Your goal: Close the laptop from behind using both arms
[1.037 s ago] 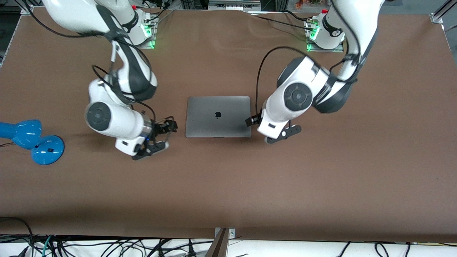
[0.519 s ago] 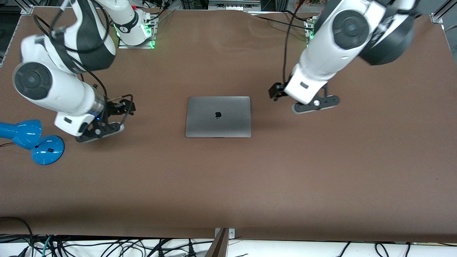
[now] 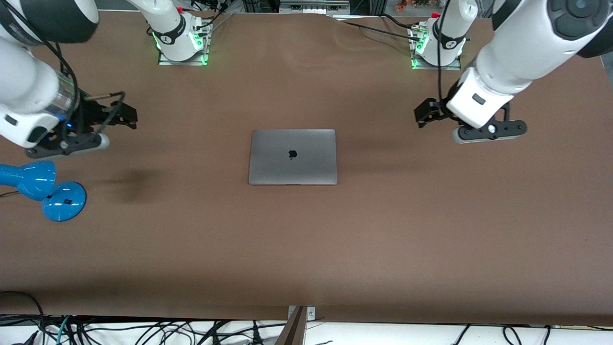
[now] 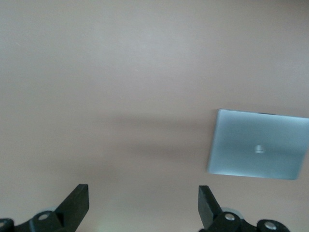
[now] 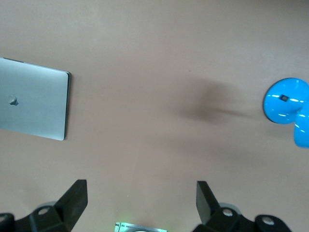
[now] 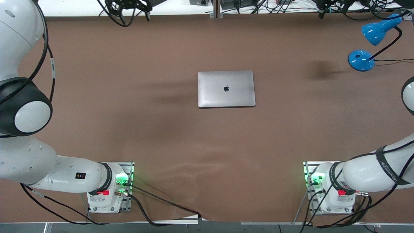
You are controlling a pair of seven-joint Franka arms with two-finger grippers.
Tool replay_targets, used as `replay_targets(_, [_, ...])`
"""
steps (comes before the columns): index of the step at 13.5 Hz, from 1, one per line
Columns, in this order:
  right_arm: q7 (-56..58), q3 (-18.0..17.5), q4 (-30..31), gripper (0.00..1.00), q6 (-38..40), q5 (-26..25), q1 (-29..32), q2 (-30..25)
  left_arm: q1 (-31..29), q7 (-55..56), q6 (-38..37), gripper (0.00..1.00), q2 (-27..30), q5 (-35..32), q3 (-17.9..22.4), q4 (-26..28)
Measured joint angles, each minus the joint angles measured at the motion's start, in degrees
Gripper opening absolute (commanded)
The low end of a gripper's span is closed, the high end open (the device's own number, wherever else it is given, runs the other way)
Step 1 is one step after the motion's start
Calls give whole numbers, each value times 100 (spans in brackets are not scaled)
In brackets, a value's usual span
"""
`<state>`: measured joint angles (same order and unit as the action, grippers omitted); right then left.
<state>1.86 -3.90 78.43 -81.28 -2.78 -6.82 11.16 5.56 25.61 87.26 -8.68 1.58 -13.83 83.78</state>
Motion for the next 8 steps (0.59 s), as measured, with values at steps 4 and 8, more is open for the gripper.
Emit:
replay_targets(4, [-148,292,-2,100,286,79,3,-425,-8,-946,-23,100,378,-84,555,447])
replay_targets(8, [-588,396,150,100,625,99,15,-808,-12,-1869,-27,100,725,-84,995,828])
